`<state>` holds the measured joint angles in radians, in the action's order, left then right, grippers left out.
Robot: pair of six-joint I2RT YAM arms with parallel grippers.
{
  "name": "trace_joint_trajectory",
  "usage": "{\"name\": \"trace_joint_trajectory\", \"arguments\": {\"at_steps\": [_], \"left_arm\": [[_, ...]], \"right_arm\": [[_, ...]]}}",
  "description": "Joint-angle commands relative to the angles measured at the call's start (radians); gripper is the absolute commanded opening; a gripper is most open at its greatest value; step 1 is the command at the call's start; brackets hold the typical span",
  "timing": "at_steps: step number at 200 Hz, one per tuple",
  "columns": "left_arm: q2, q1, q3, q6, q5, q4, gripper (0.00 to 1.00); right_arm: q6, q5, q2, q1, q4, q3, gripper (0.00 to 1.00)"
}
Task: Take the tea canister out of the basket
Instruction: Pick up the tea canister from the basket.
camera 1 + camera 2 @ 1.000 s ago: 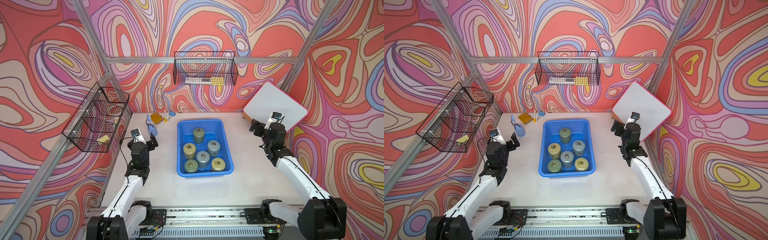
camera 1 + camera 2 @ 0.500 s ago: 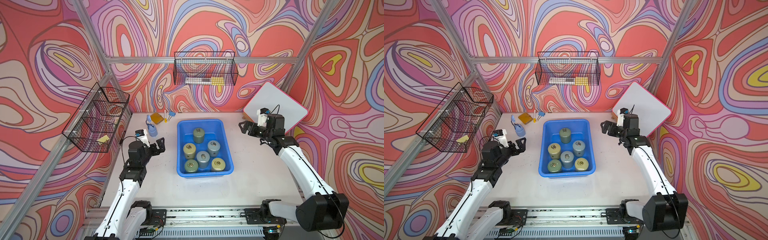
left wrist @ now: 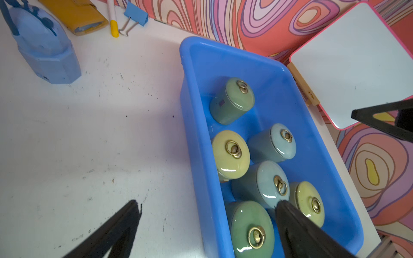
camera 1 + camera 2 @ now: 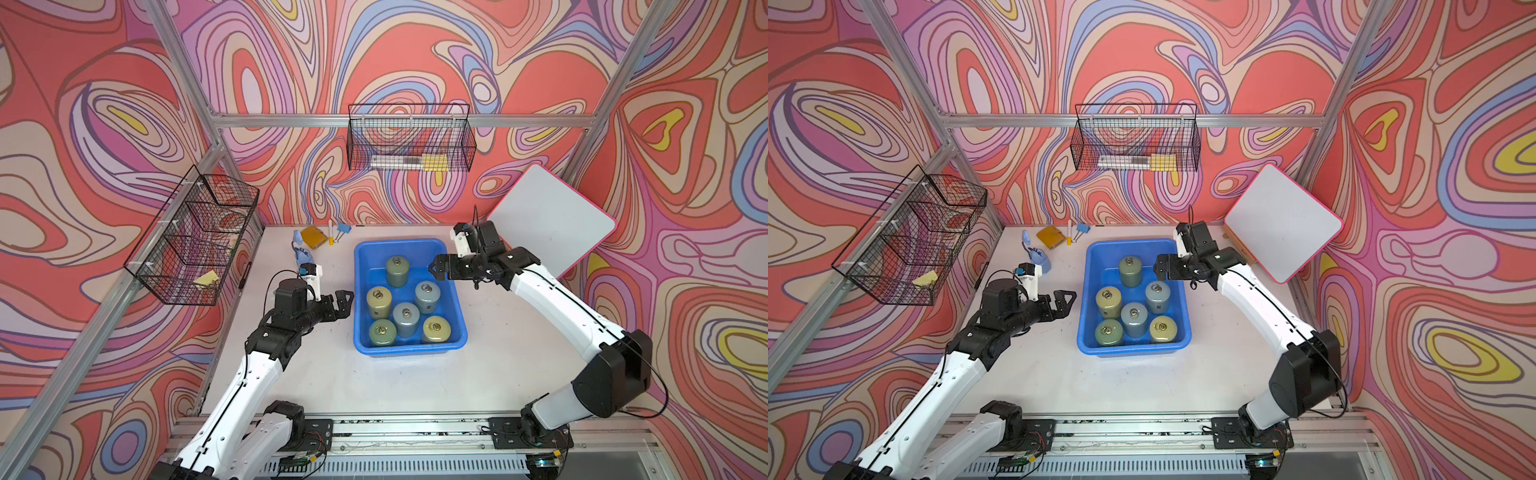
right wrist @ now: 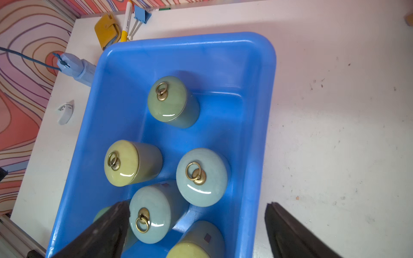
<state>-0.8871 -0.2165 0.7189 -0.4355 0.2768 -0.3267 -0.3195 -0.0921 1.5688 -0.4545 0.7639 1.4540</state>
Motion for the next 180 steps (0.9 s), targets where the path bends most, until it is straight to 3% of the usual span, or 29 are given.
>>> {"name": "trace_joint_trajectory", "arguments": {"at_steps": [1,53,180], "left_arm": [[0.020,-0.017,0.017,-0.016,-0.014,-0.091,0.99],[-0.001,-0.052,0.003,-0.026,-0.036,-0.130,0.99],[-0.016,-0.074,-0.024,-0.015,-0.037,-0.135,0.99]], "right_arm": [[-0.017,0.123,0.076,-0.066,0.118,0.085,0.97],[-0.082,0.247,0.273,-0.159,0.254,0.238,0.98],[-0.229,0.256,0.414,-0.159,0.223,0.257,0.98]]}}
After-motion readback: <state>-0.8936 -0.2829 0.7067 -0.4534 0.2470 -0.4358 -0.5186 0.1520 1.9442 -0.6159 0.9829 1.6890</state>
